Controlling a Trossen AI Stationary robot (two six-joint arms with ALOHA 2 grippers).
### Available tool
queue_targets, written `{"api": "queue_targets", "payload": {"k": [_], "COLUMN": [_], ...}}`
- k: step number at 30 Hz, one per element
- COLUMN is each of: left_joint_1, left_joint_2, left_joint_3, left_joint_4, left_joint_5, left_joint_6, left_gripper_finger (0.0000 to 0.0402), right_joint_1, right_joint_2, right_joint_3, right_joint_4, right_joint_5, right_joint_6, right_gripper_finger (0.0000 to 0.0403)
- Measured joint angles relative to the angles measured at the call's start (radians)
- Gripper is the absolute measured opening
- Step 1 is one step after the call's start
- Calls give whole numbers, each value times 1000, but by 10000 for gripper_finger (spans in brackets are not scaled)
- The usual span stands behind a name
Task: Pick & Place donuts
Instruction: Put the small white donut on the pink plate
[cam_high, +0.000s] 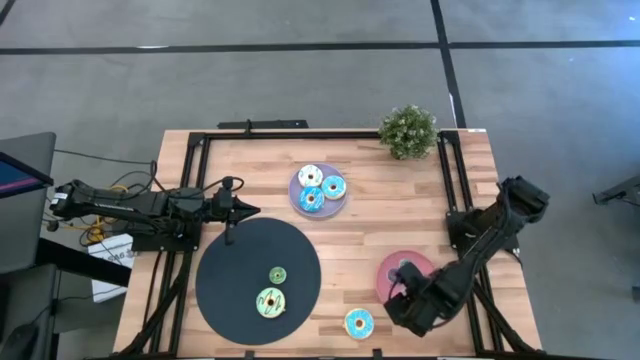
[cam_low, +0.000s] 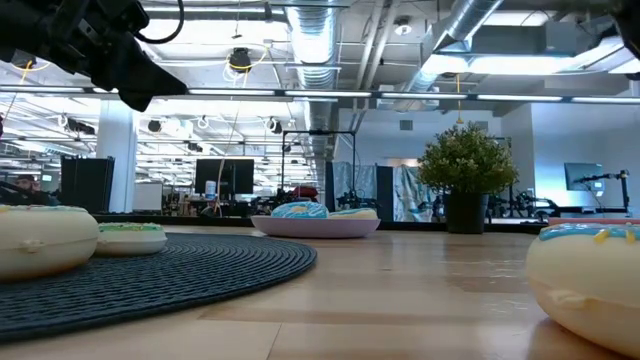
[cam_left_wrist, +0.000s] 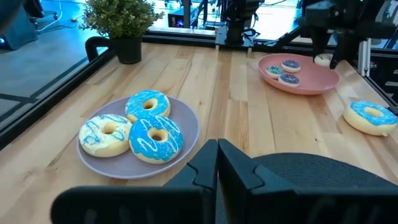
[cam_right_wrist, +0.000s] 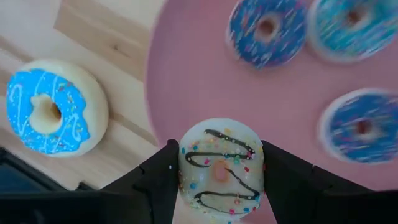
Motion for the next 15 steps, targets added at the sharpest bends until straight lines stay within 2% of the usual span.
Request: {"api": "queue_targets", "payload": {"k": [3, 15], "left_joint_1": [0, 0], "left_joint_2": [0, 0], "left_joint_3": [0, 0], "left_joint_4": [0, 0], "left_joint_5": [0, 1], "left_joint_6": [-5, -27], "left_gripper_finger": [4, 4], "right_joint_1": [22, 103], "right_joint_2": [0, 0], "right_joint_3": [-51, -122], "right_joint_4": [87, 92], "right_joint_5": [8, 3], "right_joint_6": [44, 184], "right_gripper_finger": [196, 196]}}
